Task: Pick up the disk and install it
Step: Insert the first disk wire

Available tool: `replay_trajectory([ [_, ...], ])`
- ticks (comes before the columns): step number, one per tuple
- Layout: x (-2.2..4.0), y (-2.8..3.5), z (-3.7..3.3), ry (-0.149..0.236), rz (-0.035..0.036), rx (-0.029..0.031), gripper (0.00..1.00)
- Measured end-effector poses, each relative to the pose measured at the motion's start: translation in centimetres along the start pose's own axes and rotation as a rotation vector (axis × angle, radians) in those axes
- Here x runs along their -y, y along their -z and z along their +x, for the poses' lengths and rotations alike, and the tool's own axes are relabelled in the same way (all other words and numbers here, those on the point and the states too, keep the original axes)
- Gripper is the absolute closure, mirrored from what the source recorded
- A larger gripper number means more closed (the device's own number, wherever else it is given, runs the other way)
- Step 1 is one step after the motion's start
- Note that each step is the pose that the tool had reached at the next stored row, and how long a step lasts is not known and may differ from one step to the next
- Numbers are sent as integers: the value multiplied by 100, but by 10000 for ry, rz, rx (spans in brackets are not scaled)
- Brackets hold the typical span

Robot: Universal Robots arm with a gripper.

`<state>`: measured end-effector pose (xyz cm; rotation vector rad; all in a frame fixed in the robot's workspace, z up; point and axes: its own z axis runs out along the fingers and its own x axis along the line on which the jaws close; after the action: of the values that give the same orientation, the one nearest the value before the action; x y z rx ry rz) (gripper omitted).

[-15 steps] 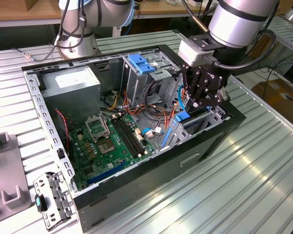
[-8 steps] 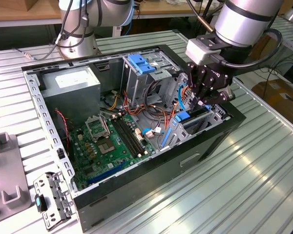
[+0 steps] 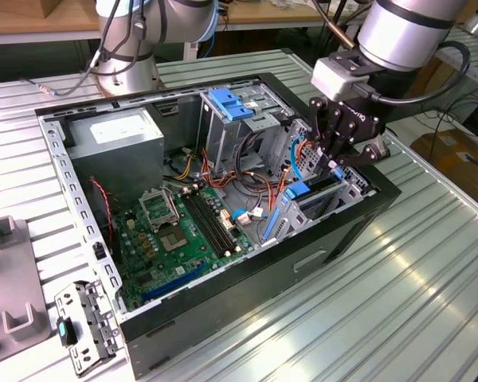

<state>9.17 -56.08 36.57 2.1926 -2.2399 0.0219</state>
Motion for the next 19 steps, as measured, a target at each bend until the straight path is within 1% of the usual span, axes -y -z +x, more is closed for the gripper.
replay_trajectory([
  [1,43,0,-1,1,-16,-1,89],
  [2,107,-1,-4,5,-35,-1,89],
  [5,264,-10,-9,8,-79,-1,89],
  [9,447,-31,-15,16,-128,-5,89],
  [10,473,-32,-16,93,-141,-4,89],
  [12,477,-26,-15,391,-148,-6,89],
  [13,478,-12,-16,498,-154,-6,89],
  [15,479,61,-18,608,-166,-5,89],
  [16,479,108,-20,636,-171,-5,89],
  [17,479,172,-22,664,-179,-4,89],
  [19,479,263,-24,691,-191,-5,89],
])
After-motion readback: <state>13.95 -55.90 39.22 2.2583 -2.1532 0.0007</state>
